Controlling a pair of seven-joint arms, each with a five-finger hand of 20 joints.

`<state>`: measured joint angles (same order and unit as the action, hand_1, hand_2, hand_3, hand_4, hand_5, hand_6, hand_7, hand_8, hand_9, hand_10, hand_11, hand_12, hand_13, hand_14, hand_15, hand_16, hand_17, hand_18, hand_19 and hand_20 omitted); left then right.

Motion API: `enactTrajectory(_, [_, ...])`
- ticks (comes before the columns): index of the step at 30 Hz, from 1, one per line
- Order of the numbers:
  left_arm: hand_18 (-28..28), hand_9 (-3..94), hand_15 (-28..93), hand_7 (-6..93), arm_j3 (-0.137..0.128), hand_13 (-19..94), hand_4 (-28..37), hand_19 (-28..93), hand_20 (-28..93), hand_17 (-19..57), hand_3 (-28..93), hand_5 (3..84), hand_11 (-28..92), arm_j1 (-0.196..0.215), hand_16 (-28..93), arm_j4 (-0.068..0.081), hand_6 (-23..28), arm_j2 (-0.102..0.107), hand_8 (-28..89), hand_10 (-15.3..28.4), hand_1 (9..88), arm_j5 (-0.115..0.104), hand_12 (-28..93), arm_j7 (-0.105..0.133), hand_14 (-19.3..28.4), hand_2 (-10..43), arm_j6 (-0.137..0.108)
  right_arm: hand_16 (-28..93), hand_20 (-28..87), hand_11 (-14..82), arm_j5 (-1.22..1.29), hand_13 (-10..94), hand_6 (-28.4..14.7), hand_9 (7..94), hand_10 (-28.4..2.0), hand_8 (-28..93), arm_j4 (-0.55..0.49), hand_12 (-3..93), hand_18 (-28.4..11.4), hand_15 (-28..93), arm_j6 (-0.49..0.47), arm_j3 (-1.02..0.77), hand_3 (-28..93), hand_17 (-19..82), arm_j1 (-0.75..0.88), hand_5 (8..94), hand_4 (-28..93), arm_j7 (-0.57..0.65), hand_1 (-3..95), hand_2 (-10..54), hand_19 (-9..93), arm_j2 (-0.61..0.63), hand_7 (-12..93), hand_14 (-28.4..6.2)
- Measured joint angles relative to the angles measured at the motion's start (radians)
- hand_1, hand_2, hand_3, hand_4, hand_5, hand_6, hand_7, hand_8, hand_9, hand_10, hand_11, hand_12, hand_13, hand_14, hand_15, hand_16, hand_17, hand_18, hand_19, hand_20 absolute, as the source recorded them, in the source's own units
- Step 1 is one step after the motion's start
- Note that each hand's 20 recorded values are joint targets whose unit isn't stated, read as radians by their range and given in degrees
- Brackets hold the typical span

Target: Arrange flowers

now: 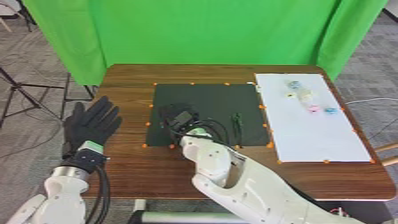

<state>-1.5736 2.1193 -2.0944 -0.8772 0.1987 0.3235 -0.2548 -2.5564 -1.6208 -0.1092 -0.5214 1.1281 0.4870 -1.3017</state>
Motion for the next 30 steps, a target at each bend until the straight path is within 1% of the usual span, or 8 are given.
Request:
enactTrajectory(2, [10.3, 26.9, 31, 20.4, 0.000, 14, -28.3, 32, 7, -5.8, 71, 33.4, 20, 0.000, -11, -0.001, 5.9, -0.001, -12, 10.7, 28.6, 0.001, 7, 0.000, 10.3, 12.7, -0.009, 42, 42, 21.1, 0.005, 68, -3.1, 67.3, -13.9, -13, -0.003, 20.6, -23.7, 61, 0.000, 0.000, 75, 39, 0.005, 60.9, -28, 0.000, 52.8, -9.5, 91, 0.000, 23, -6.6])
enactTrajectory(6, [10.3, 26.1, 30, 21.7, 0.000, 14, -28.1, 31, 6, -5.9, 70, 31.2, 20, -0.002, -11, 0.000, 5.7, -0.002, -12, 10.5, 32.8, 0.002, 8, -0.001, 9.9, 7.3, -0.013, 41, 42, 20.4, 0.006, 68, -3.6, 65.5, -14.2, -13, -0.009, 19.5, -23.9, 61, -0.006, -0.003, 76, 39, 0.016, 59.0, -28, -0.001, 51.2, -9.5, 91, 0.000, 22, -7.3])
enactTrajectory(11, [10.3, 25.8, 31, 22.4, -0.007, 14, -27.4, 32, 7, -6.0, 70, 30.9, 21, -0.004, -11, 0.000, 5.6, -0.009, -13, 10.3, 33.8, 0.018, 8, -0.011, 9.9, 6.2, -0.010, 39, 42, 19.9, 0.012, 67, -4.3, 64.0, -14.9, -12, -0.016, 18.9, -24.0, 62, -0.010, -0.007, 77, 39, 0.029, 58.2, -28, 0.003, 48.8, -9.5, 91, 0.000, 21, -8.4])
enactTrajectory(16, [10.4, 25.8, 31, 23.0, -0.011, 15, -26.4, 32, 7, -5.8, 69, 31.1, 21, -0.001, -11, 0.000, 5.5, -0.011, -13, 10.2, 35.8, 0.020, 8, -0.011, 9.8, 4.4, -0.010, 32, 41, 19.1, 0.025, 67, -4.7, 63.2, -15.7, -12, -0.047, 18.3, -24.2, 64, -0.002, -0.027, 78, 39, 0.046, 58.0, -28, 0.017, 45.9, -9.5, 91, 0.002, 20, -9.9])
enactTrajectory(21, [10.4, 25.8, 31, 23.2, -0.019, 15, -25.1, 32, 7, -5.9, 69, 31.1, 21, 0.011, -11, -0.001, 5.6, -0.011, -13, 10.2, 36.1, 0.024, 7, -0.011, 9.4, 3.5, -0.010, 29, 41, 17.0, 0.029, 66, -6.0, 59.8, -16.7, -11, -0.122, 17.7, -24.8, 64, -0.010, -0.060, 77, 39, 0.073, 55.1, -28, 0.042, 43.4, -9.5, 91, 0.008, 18, -10.4])
enactTrajectory(22, [10.4, 25.8, 31, 23.2, -0.021, 15, -25.1, 32, 7, -5.8, 69, 31.1, 21, 0.013, -11, -0.001, 5.6, -0.011, -13, 10.2, 35.9, 0.024, 7, -0.009, 9.3, 3.6, -0.010, 29, 40, 16.8, 0.033, 66, -6.2, 59.5, -16.9, -11, -0.138, 17.6, -24.9, 64, -0.016, -0.069, 75, 39, 0.079, 54.6, -28, 0.045, 40.6, -9.5, 91, 0.008, 17, -10.7])
enactTrajectory(26, [10.4, 27.1, 32, 22.1, -0.029, 17, -25.1, 32, 7, -5.7, 69, 33.4, 22, 0.023, -11, -0.002, 6.2, -0.015, -13, 10.4, 35.6, 0.017, 7, 0.005, 9.6, 3.7, -0.002, 28, 40, 15.3, 0.071, 65, -6.3, 58.9, -17.8, -10, -0.209, 17.3, -24.9, 63, -0.068, -0.132, 74, 38, 0.103, 54.9, -27, 0.040, 36.6, -9.3, 91, 0.015, 16, -12.4])
enactTrajectory(30, [10.3, 28.9, 33, 21.4, -0.060, 19, -24.9, 32, 7, -5.5, 69, 35.7, 22, 0.051, -11, -0.012, 6.4, -0.022, -13, 10.5, 36.2, 0.020, 7, 0.015, 10.0, 3.3, 0.010, 27, 40, 14.6, 0.177, 63, -6.8, 57.3, -18.6, -10, -0.298, 17.4, -24.3, 63, -0.155, -0.276, 75, 37, 0.152, 54.7, -25, 0.027, 36.9, -8.1, 91, 0.034, 15, -12.7])
